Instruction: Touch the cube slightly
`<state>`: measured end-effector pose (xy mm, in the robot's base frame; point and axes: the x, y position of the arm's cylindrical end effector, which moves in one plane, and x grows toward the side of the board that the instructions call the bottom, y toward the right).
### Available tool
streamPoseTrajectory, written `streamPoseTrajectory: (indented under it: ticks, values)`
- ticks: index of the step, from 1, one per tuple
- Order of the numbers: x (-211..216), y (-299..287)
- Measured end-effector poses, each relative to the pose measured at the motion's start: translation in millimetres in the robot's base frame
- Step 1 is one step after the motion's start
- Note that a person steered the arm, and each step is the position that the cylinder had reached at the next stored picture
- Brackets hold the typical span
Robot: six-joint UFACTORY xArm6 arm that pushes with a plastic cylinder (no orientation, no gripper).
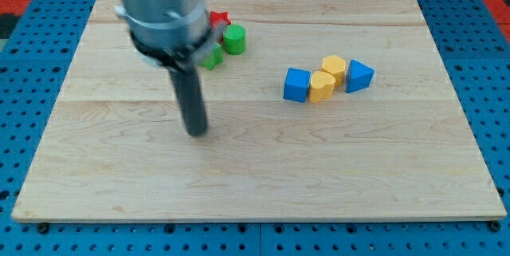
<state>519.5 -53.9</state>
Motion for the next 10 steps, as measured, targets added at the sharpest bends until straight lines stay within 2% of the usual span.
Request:
streamPoseTrajectory:
  ticks: [1, 2, 3, 5, 6, 7, 8, 10]
  values:
    - [4, 73]
    - [4, 114]
    - [4, 130]
    - [1, 129]
    - [-18, 117]
    - [-22, 130]
    - [-47, 123]
    - [-108, 148]
